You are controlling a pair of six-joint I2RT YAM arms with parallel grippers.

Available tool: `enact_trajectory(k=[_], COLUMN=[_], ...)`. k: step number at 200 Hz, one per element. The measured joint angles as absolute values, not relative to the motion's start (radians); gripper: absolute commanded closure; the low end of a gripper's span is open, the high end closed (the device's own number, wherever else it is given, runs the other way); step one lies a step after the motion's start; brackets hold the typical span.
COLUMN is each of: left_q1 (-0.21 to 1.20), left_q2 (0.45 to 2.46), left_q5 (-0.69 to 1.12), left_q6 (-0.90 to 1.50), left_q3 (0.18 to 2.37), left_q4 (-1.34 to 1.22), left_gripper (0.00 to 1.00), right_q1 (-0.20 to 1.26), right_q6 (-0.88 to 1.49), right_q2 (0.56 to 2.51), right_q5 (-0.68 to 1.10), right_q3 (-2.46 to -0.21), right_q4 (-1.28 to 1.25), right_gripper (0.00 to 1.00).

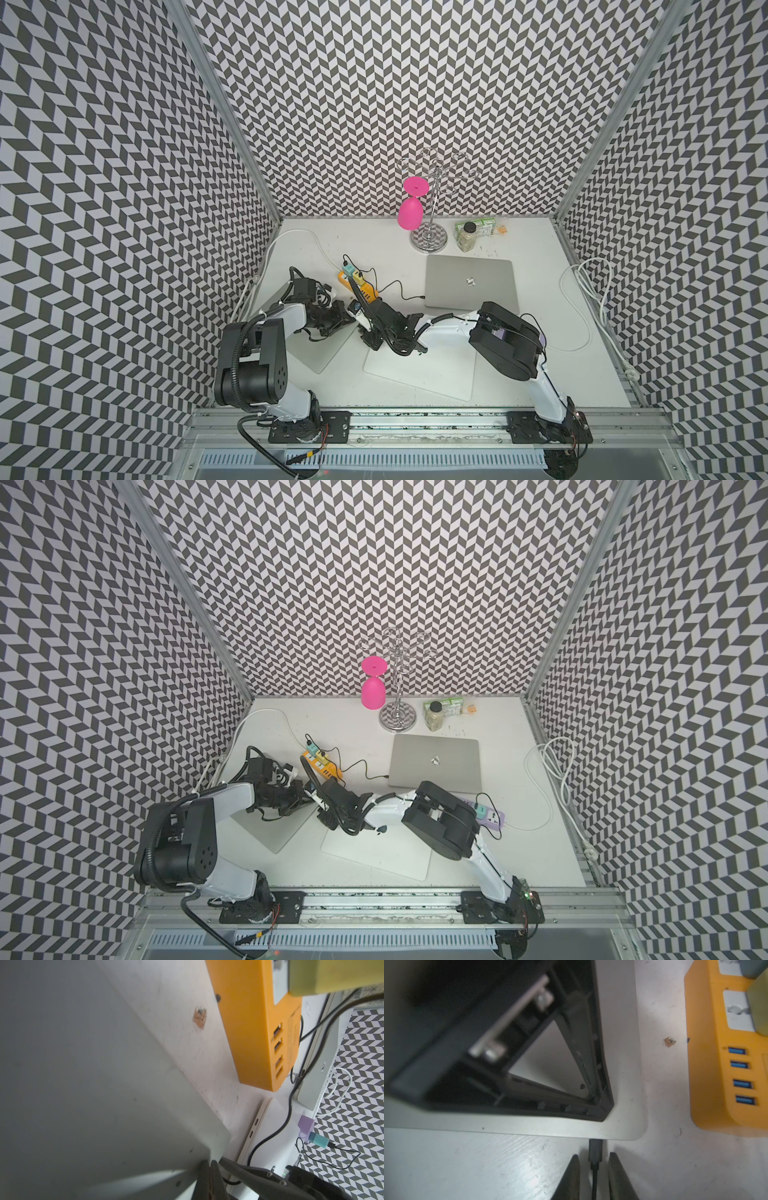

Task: Unplug the laptop charger
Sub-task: Remove the charging cable from the laptop.

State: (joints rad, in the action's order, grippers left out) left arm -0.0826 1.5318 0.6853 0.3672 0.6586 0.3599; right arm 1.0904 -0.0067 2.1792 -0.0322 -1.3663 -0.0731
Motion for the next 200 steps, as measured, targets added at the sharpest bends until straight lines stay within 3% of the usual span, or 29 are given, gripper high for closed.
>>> enact_trajectory(k=[120, 200], left_q1=[-0.084, -0.090], left_q2=[1.572, 1.588], left_q5=[0.716, 0.735], left_q6=[0.359, 0.356], left_q3=[0.683, 0.689], left_q4=[0.360, 0.360], left_gripper=[1.00, 1.00], right_q1=[1.090, 1.099], right_q6=[0.001, 0.012], right_q2=[2.192, 2.194], right_q5=[-0.045, -0.064], right_q3=[-1.367, -1.369], right_q4=[-0.109, -0.109], right_gripper=[0.82, 0.90])
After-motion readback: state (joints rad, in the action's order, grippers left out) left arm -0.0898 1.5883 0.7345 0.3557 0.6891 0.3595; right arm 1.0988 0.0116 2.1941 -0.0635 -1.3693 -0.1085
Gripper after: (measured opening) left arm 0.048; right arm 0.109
